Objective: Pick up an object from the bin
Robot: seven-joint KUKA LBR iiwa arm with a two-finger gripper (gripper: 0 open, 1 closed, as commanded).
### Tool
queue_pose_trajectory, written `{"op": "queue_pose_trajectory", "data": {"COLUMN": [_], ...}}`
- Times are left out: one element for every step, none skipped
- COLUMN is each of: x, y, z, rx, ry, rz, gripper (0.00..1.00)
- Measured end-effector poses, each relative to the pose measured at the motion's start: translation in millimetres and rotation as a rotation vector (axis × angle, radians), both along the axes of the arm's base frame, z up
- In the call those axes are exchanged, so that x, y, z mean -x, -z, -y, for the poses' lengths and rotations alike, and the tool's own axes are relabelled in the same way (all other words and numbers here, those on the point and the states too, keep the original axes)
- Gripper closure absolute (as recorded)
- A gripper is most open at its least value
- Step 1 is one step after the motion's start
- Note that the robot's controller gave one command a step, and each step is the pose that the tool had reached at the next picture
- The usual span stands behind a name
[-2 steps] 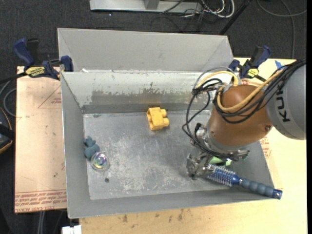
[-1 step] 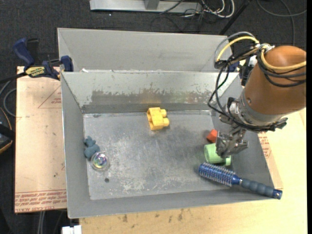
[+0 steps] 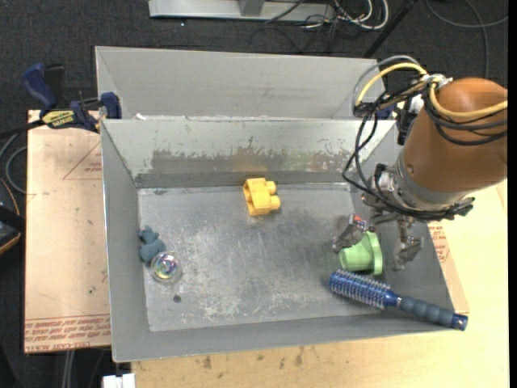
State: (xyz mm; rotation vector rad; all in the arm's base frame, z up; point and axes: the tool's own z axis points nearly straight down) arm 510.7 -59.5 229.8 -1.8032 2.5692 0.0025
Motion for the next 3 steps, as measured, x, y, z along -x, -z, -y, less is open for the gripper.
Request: {"op": "queue_pose_trajectory", "data": {"x": [14.7, 13.1, 13.7], "y": [145.2, 142.7, 86.6], "z": [38.0, 38.5, 45.3], "rx": [-0.001, 0.001, 0.002], "ry": [-0.244, -0.243, -0.213], "rz": [-0.002, 0.004, 0.005], "gripper": [0.00, 1.00, 1.00]}}
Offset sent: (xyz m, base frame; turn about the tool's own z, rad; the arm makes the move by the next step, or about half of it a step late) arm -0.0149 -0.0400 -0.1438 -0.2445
